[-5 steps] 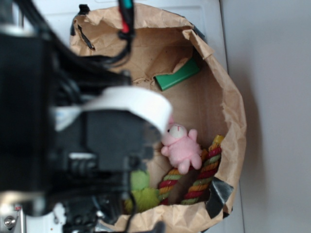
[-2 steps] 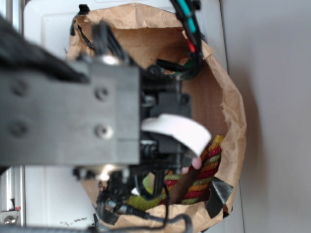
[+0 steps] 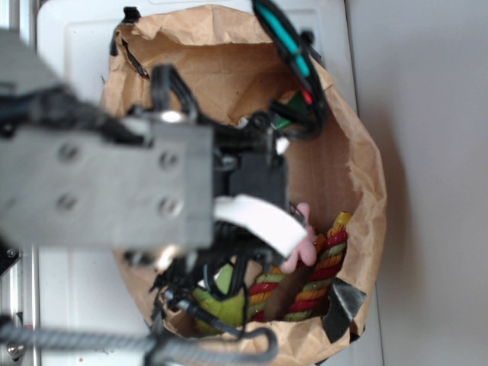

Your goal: Grab the green animal.

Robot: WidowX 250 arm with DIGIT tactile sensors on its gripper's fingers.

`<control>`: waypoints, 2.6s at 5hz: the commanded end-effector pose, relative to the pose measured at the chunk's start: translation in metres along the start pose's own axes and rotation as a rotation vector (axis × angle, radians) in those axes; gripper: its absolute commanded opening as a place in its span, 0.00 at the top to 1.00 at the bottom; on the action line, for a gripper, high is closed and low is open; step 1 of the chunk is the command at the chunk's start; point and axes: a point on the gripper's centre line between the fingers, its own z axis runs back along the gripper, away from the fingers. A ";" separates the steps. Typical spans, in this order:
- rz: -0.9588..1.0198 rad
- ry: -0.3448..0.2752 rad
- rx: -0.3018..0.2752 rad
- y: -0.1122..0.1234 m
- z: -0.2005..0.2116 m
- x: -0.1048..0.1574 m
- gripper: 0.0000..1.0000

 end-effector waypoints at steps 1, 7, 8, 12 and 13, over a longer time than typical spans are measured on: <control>0.017 -0.018 0.028 0.009 0.008 0.004 0.00; 0.122 0.053 -0.076 0.027 0.029 0.011 0.00; 0.111 0.078 -0.088 0.023 0.022 0.006 0.00; 0.138 0.201 -0.108 0.003 -0.008 -0.006 0.00; 0.092 0.200 -0.091 -0.010 -0.014 -0.010 0.00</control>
